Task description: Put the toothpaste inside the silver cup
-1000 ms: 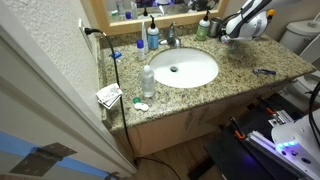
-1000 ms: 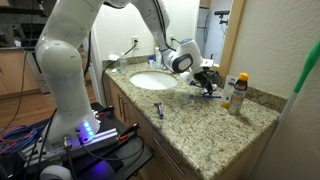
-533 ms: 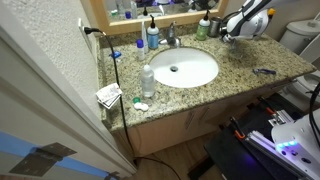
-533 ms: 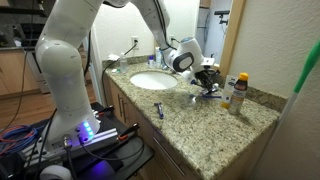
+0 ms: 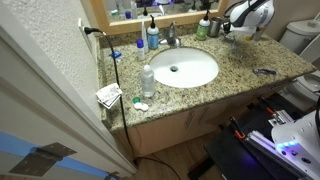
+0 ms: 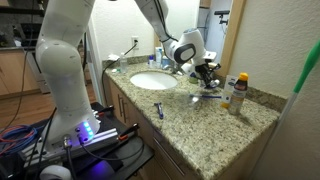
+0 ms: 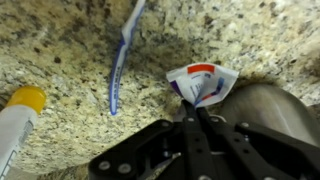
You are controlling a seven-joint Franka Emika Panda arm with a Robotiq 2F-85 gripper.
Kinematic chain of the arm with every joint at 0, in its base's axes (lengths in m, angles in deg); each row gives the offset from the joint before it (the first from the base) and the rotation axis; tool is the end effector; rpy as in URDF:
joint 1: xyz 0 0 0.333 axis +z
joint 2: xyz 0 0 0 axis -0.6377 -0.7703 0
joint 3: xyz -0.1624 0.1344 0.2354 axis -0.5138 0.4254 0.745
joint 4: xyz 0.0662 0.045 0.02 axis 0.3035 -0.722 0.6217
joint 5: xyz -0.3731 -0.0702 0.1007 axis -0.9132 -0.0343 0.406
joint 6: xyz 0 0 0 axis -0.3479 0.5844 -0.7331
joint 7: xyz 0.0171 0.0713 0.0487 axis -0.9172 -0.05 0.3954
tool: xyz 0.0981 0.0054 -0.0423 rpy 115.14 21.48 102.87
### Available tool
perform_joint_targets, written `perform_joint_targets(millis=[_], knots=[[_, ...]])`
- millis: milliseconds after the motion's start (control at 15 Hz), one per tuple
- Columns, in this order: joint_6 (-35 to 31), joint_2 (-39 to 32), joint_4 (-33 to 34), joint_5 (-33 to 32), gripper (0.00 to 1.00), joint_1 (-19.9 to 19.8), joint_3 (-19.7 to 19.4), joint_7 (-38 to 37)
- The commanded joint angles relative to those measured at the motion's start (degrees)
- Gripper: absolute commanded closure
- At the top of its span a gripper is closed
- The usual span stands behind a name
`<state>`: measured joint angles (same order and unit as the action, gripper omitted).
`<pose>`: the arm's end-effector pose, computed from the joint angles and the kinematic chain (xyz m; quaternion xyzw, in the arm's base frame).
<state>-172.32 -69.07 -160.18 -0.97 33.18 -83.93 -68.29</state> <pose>0.5800 -0.2347 0.2557 0.9243 -0.2935 0.2377 0.0551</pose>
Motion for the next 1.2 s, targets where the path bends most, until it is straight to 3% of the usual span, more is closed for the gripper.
perform_joint_targets(millis=[0,200,333,533,600,800,933,1133], knots=[[9.07,8.84,-2.57,-0.13,0.99,-3.16,2.31,0.98],[23.67,16.67,-2.21,6.19,0.99,-8.95,7.71,8.8],[33.23,20.52,-0.6,12.37,0.99,-10.41,7.99,13.81],[47.84,23.81,3.42,19.79,0.99,-10.67,5.46,17.02],[41.47,22.39,1.88,16.16,0.96,-8.77,5.0,14.22],[46.77,24.57,3.13,18.16,0.99,-9.14,4.17,15.2],[56.3,20.04,9.54,20.69,0.99,-9.27,4.07,10.98],[63.03,12.56,19.79,24.31,0.99,-9.46,4.46,2.5]])
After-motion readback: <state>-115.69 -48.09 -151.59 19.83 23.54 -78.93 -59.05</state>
